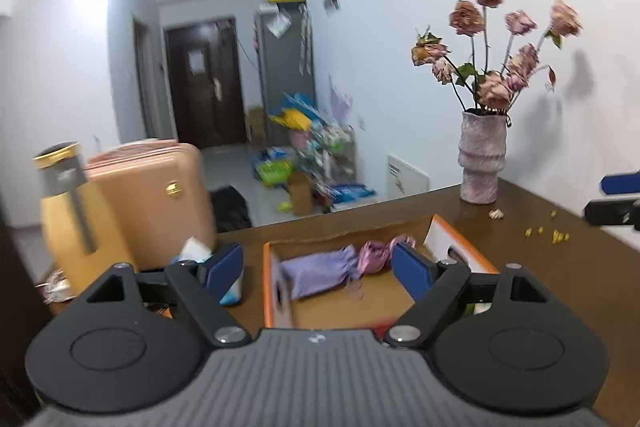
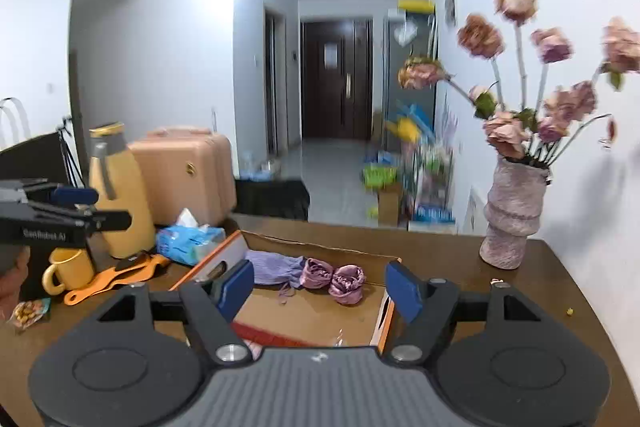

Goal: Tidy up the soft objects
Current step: 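Close the left gripper on the pink sponge block while the right gripper grasps it too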

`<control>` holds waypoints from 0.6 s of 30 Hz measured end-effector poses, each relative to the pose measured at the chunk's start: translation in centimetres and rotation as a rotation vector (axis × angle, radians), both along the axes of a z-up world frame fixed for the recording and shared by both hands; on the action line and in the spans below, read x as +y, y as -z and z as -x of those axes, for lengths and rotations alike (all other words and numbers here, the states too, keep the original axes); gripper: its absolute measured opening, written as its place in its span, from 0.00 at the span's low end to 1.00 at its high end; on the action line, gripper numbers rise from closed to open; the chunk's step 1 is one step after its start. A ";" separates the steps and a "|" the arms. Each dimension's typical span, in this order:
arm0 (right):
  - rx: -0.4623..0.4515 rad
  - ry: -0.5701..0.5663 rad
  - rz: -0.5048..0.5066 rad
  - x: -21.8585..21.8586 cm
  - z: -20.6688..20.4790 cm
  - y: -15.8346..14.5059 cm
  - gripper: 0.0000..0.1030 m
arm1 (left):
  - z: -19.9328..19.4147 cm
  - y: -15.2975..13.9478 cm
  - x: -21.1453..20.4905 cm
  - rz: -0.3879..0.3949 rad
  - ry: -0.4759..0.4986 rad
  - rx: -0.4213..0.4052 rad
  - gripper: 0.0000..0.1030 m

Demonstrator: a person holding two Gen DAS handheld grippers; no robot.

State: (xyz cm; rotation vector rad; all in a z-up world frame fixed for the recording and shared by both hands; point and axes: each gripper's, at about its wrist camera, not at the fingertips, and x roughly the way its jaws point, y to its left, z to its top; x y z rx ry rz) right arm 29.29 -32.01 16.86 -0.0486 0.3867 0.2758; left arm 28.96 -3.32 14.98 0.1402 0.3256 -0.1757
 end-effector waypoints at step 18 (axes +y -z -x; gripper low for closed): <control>-0.013 0.032 -0.094 -2.1 15.3 15.2 0.84 | 12.4 11.1 0.0 0.094 -0.074 0.151 0.89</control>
